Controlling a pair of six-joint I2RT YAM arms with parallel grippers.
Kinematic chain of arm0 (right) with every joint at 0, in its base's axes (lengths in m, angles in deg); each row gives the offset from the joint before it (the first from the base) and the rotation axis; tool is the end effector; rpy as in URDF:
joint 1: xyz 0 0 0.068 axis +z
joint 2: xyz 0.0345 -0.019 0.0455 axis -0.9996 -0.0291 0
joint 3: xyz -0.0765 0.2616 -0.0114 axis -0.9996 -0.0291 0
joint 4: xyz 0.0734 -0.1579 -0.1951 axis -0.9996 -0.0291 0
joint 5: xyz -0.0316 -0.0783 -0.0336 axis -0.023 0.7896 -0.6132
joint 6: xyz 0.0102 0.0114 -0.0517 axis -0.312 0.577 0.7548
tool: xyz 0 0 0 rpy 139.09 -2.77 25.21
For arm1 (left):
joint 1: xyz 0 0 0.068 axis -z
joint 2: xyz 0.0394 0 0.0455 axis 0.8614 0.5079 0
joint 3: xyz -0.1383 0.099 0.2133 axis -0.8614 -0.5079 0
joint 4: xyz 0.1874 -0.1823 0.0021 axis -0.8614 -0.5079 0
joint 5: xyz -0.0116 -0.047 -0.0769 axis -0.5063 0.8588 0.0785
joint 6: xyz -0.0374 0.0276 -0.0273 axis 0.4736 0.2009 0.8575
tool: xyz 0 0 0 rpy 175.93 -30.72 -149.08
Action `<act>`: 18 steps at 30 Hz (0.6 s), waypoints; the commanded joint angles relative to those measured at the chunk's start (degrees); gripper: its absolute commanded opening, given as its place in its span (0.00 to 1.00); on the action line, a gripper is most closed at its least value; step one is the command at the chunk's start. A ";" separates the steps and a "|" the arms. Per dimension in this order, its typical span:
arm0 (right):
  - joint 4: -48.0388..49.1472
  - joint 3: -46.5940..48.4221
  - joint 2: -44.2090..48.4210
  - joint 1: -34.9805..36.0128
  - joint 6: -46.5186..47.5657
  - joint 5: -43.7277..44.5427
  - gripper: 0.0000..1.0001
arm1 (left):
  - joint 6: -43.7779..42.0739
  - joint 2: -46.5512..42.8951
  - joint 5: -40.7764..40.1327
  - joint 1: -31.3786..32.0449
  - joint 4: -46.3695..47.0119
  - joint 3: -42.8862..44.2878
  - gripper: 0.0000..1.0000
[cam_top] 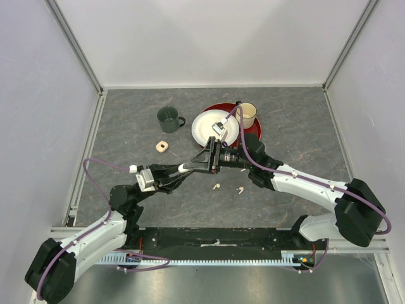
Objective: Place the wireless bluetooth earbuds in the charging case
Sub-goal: Adjust the charging case.
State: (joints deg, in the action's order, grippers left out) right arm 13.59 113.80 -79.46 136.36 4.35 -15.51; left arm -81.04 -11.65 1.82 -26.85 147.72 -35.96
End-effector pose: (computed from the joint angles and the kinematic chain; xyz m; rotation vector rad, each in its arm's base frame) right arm 0.1906 0.2406 0.2921 -0.1704 2.0698 1.8933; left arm 0.1129 -0.0950 0.2393 0.7556 0.9302 -0.9118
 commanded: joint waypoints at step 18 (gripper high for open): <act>12.58 -3.23 0.17 0.31 -5.39 0.06 0.12 | 2.49 0.89 -6.65 0.16 2.93 2.10 0.33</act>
State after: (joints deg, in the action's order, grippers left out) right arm 20.50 111.24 -79.48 136.32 0.57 -14.04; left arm -79.59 -11.36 -0.56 -26.44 148.20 -35.41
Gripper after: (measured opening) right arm 0.556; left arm 0.352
